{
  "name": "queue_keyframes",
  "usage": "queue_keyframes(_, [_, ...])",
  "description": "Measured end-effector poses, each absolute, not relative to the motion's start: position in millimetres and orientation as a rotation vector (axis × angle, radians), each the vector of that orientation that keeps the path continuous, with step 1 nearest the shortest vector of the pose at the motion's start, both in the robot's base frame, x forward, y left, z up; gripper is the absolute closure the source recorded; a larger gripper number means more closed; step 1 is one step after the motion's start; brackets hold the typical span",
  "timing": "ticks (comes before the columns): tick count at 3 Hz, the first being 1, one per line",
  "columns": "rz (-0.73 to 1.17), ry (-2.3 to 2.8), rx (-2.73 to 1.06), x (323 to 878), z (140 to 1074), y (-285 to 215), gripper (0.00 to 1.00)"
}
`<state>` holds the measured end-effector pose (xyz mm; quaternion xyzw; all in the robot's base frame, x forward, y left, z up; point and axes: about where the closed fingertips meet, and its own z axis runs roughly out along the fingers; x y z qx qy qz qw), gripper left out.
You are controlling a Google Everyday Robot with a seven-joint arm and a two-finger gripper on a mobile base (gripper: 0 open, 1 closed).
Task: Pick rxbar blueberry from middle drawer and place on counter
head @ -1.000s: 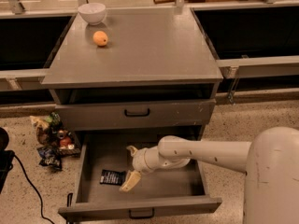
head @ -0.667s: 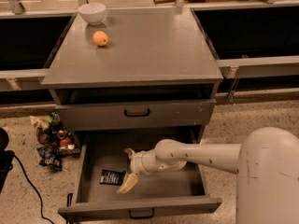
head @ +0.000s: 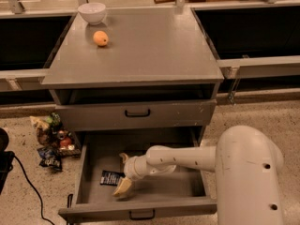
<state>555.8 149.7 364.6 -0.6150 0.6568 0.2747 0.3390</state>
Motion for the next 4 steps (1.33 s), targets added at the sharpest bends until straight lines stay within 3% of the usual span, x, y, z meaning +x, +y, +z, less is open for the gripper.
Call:
queue_keyframes(1, [0.721, 1.694, -1.602, 559.8, 350.4, 163.1, 0.0])
queue_keyframes(2, [0.725, 1.682, -1.598, 560.4, 343.3, 170.8, 0.19])
queue_keyframes(4, [0.714, 1.685, -1.595, 560.6, 349.3, 170.5, 0.66])
